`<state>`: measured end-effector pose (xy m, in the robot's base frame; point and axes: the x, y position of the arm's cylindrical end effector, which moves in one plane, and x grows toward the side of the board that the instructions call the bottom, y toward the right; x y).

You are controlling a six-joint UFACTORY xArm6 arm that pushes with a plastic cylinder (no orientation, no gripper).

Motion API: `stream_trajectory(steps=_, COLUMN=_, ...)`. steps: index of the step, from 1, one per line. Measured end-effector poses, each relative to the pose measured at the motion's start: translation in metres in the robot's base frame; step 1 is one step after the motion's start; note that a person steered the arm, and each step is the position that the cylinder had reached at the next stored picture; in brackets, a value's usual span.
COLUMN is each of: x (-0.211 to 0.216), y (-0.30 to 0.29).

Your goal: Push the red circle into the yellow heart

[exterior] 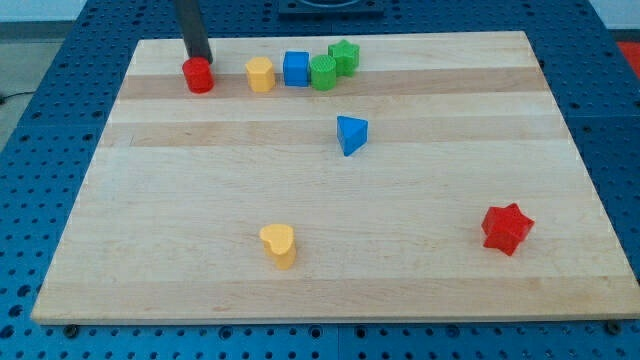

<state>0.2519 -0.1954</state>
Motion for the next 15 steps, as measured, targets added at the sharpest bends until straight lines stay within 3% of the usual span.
stream_trajectory(steps=1, x=0.023, y=0.006)
stream_trajectory(steps=3, x=0.030, y=0.006)
stream_trajectory(steps=6, x=0.107, y=-0.004)
stream_trajectory(steps=7, x=0.099, y=-0.001)
stream_trajectory(steps=8, x=0.133, y=-0.010)
stream_trajectory(steps=10, x=0.200, y=0.048)
stream_trajectory(steps=11, x=0.209, y=-0.004)
stream_trajectory(steps=12, x=0.226, y=-0.007)
stream_trajectory(steps=14, x=0.233, y=0.112)
stream_trajectory(steps=15, x=0.243, y=0.125)
